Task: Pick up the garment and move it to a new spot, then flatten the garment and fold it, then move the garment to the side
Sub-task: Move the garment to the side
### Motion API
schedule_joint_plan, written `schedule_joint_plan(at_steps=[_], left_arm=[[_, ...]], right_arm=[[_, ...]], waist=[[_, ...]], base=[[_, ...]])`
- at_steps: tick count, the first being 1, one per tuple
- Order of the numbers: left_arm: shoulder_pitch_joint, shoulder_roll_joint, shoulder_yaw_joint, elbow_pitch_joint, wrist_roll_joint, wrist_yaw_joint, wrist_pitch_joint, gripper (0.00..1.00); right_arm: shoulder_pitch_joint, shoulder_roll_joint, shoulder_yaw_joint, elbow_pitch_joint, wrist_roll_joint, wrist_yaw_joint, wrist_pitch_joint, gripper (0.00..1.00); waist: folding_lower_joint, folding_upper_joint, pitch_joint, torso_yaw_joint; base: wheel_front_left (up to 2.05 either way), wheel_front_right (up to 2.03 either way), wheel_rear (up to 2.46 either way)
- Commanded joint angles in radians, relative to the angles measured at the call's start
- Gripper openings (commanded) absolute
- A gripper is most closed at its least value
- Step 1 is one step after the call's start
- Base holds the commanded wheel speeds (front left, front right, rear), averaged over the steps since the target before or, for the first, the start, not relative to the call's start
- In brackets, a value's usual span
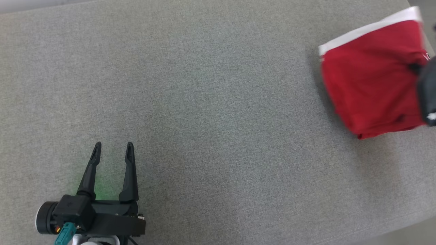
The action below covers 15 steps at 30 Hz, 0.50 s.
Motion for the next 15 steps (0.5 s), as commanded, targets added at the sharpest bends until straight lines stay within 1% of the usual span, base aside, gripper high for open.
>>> schedule_joint_plan(at_steps=[1,3,5,12,15], left_arm=[[0.009,0.001,0.003,-0.003,0.010,-0.002,-0.003,1.00],[0.008,0.002,0.004,-0.004,0.012,-0.006,-0.003,1.00],[0.006,0.002,0.001,-0.005,0.014,-0.007,-0.003,1.00],[-0.002,0.002,-0.010,-0.004,0.032,-0.015,-0.003,1.00],[0.000,0.001,-0.006,-0.007,0.041,-0.015,-0.003,1.00]], right_arm=[[0.012,-0.022,-0.009,0.010,-0.012,0.000,-0.010,0.00],[0.031,-0.055,-0.023,0.044,-0.036,0.000,-0.030,0.00],[0.048,-0.069,-0.051,0.083,-0.057,0.000,-0.056,0.00],[0.087,-0.095,-0.115,0.198,-0.145,0.000,-0.194,0.00],[0.102,-0.089,-0.137,0.247,-0.182,0.000,-0.233,0.00]], waist=[[-0.0001,-0.0001,0.000,0.001],[-0.0001,-0.0001,0.001,0.005],[-0.0001,-0.0001,0.005,0.011],[-0.0001,-0.0001,0.024,0.046],[-0.0001,-0.0001,0.029,0.063]], base=[[0.00,0.00,0.00],[0.00,0.00,0.00],[0.00,0.00,0.00],[0.00,0.00,0.00],[0.00,0.00,0.00]])
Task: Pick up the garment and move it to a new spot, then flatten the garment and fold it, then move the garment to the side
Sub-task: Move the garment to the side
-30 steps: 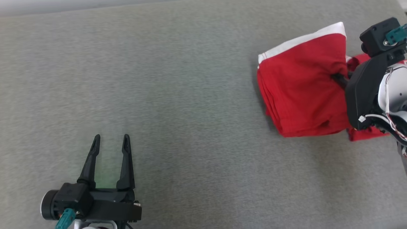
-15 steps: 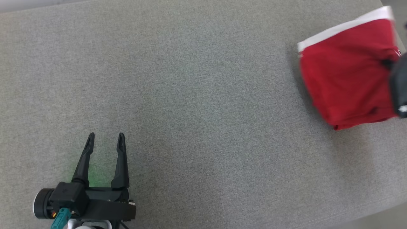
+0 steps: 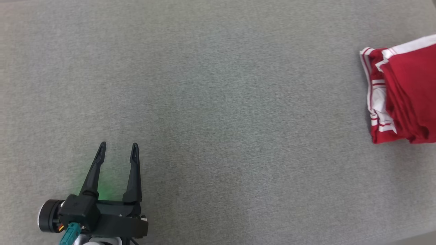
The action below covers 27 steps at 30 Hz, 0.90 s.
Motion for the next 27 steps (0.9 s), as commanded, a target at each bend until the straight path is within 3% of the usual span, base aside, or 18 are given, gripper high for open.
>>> schedule_joint_plan(at_steps=[1,2,3,4,5,13,16,27], left_arm=[[-0.002,0.001,0.005,-0.005,0.009,-0.005,-0.003,1.00],[-0.002,0.002,0.006,-0.005,0.010,-0.006,-0.003,1.00],[-0.002,0.002,0.009,-0.005,0.012,-0.005,-0.003,1.00],[-0.002,0.001,0.011,-0.006,0.014,-0.006,-0.003,1.00],[-0.002,0.001,0.014,-0.007,0.016,-0.006,-0.003,1.00],[-0.001,0.001,0.016,-0.011,0.002,-0.009,-0.003,1.00],[0.011,0.001,0.015,-0.011,-0.016,0.001,-0.003,1.00],[0.083,0.001,0.052,-0.025,-0.087,0.044,-0.003,1.00]], right_arm=[[0.016,-0.002,-0.013,0.021,-0.033,0.000,-0.028,0.04],[0.016,-0.004,-0.027,0.032,-0.046,0.000,-0.043,0.14],[0.019,0.001,-0.038,0.041,-0.061,0.000,-0.056,0.36],[0.023,0.005,-0.048,0.048,-0.080,0.000,-0.067,0.84],[0.027,0.013,-0.056,0.054,-0.091,0.000,-0.076,1.00],[0.065,0.080,-0.122,0.042,-0.133,0.000,-0.133,1.00],[0.110,0.125,-0.152,-0.001,-0.109,0.000,-0.200,1.00],[0.383,0.380,-0.254,-0.276,-0.064,0.000,-0.500,1.00]], waist=[[0.0000,0.0000,0.009,0.019],[0.0000,0.0000,0.010,0.025],[0.0000,0.0000,0.010,0.028],[0.0000,0.0000,0.010,0.032],[0.0000,0.0000,0.010,0.035],[0.0000,0.0000,-0.019,0.050],[0.0000,0.0000,-0.050,0.059],[0.0000,0.0000,-0.210,0.082]], base=[[0.00,0.00,0.00],[0.00,0.00,0.00],[0.00,0.00,0.00],[0.00,0.00,0.00],[0.00,0.00,0.00],[0.00,0.00,0.00],[0.00,0.00,0.00],[0.00,0.00,0.00]])
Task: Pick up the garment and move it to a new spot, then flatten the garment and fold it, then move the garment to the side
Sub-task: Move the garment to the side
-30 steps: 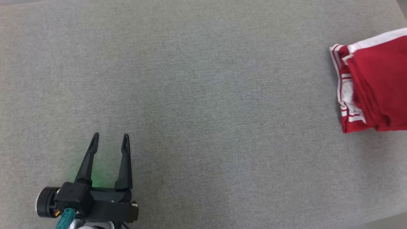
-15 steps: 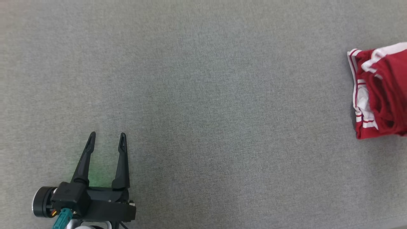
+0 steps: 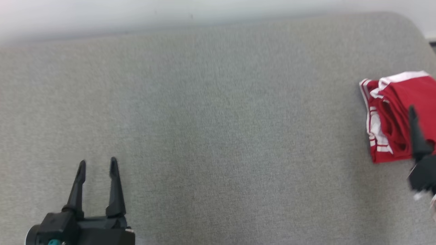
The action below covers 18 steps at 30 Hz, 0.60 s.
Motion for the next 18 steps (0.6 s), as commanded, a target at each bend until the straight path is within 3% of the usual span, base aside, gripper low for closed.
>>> schedule_joint_plan(at_steps=[1,10,18], left_arm=[[0.020,0.000,0.010,-0.004,-0.020,0.007,-0.003,1.00],[0.086,0.000,0.028,0.027,-0.082,0.022,-0.003,1.00],[0.147,0.000,0.046,0.079,-0.085,0.040,-0.003,1.00]], right_arm=[[0.037,0.025,0.002,-0.024,0.002,0.000,-0.036,1.00],[0.222,0.150,0.045,-0.055,-0.040,0.000,-0.297,1.00],[0.314,0.258,0.042,0.040,-0.056,0.000,-0.476,1.00]], waist=[[0.0001,0.0000,-0.068,0.013],[0.0001,0.0000,-0.172,0.035],[0.0001,0.0000,-0.255,0.063]], base=[[0.00,0.00,0.00],[0.00,0.00,0.00],[0.00,0.00,0.00]])
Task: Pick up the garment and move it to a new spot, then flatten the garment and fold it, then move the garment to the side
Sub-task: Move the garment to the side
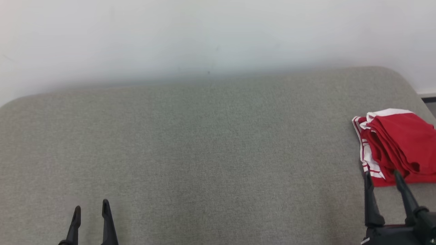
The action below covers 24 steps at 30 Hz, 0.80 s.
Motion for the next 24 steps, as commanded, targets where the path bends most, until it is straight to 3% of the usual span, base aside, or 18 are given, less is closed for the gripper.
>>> schedule_joint_plan(at_steps=[1,10,24], left_arm=[[0.019,0.000,0.001,0.003,0.008,0.008,-0.003,1.00],[0.063,-0.001,0.027,0.044,0.029,0.040,-0.003,1.00],[0.077,0.000,0.037,0.053,0.054,0.042,-0.003,1.00]], right_arm=[[0.020,0.008,0.002,0.020,-0.004,0.000,-0.018,1.00],[0.076,0.058,0.028,0.117,-0.027,0.000,-0.074,1.00],[0.066,0.073,0.065,0.146,-0.030,0.000,-0.082,1.00]], waist=[[0.0003,0.0001,-0.043,0.025],[0.0003,0.0001,-0.079,0.047],[0.0003,0.0001,-0.088,0.039]], base=[[0.00,0.00,0.00],[0.00,0.00,0.00],[0.00,0.00,0.00]])
